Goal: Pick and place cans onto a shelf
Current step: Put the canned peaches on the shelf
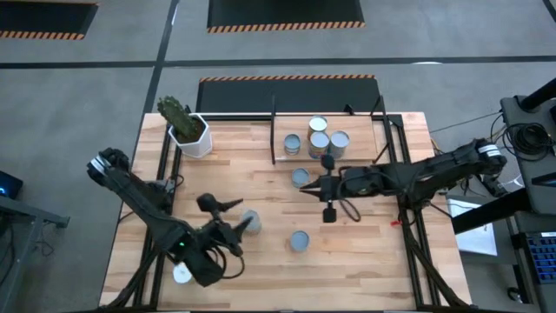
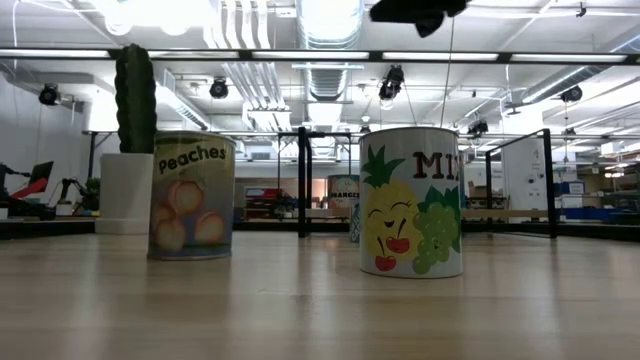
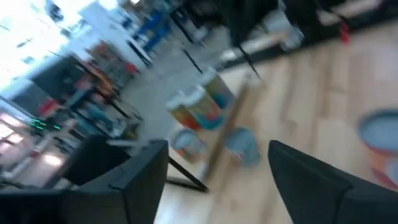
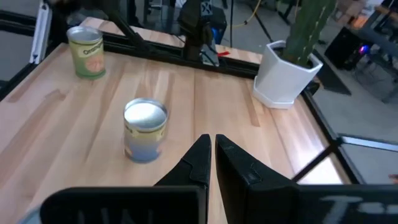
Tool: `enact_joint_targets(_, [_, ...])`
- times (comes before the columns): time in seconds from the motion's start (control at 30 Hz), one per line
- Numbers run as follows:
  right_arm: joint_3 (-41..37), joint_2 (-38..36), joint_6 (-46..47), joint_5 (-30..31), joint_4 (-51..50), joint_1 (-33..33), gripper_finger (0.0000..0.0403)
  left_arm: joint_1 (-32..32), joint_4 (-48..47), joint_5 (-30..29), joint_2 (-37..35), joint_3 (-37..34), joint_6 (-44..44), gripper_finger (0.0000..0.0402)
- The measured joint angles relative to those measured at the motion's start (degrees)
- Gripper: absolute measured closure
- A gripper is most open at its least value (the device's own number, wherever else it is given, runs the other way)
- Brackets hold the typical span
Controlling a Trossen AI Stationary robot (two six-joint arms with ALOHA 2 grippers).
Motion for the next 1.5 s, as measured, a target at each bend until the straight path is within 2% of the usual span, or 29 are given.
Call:
enact_joint_targets(0.07, [2.4, 2.9, 0.7, 0.0, -0.1, -0.1, 0.0390, -0.2, 0.0, -2.4, -2.3, 0.0, 0.4, 0.0166])
enact_joint_targets(0.13, [5.4, 6.2, 0.8, 0.0, -0.4, -0.1, 0.0390, -0.2, -0.5, -2.4, -4.4, 0.0, 0.0, 0.0188])
enact_joint_targets(0.3, [12.7, 14.3, 0.7, -0.1, -1.2, 0.4, 0.0390, -0.3, 0.6, 5.7, -6.6, -2.9, -1.6, 0.0254])
enact_joint_targets(0.5, [20.1, 21.9, 2.6, -0.2, -7.3, 1.0, 0.0390, -2.9, 9.2, 6.0, -7.2, -12.0, 2.5, 0.0351])
enact_joint_targets(0.6, [23.1, 24.9, 4.1, -0.2, -9.9, 1.5, 0.0390, -3.1, 12.4, 10.8, -9.9, -12.7, 6.0, 0.0392])
enact_joint_targets(0.73, [25.5, 28.3, 4.6, -0.2, -9.9, 2.5, 0.0390, -3.1, 17.1, 24.3, -14.2, -12.5, 12.3, 0.0391])
enact_joint_targets(0.8, [26.7, 29.8, 4.7, -0.2, -9.3, 2.7, 0.0390, -3.5, 20.0, 27.3, -15.6, -13.4, 15.0, 0.0393])
enact_joint_targets(1.0, [30.1, 34.1, 4.6, -0.2, -9.3, 2.8, 0.0390, -4.5, 32.1, 28.2, -18.2, -19.8, 27.5, 0.0401])
enact_joint_targets(1.3, [33.3, 39.7, 5.8, -0.6, -8.5, 2.9, 0.0387, -4.3, 35.7, 26.9, -23.9, -22.8, 28.9, 0.0401])
enact_joint_targets(1.4, [33.9, 41.2, 7.0, -0.6, -8.4, 2.9, 0.0367, -4.3, 35.8, 25.4, -24.8, -22.8, 28.6, 0.0401])
enact_joint_targets(1.5, [34.8, 42.2, 8.2, -1.0, -8.2, 2.8, 0.0327, -4.2, 35.7, 24.3, -25.1, -22.9, 28.4, 0.0401])
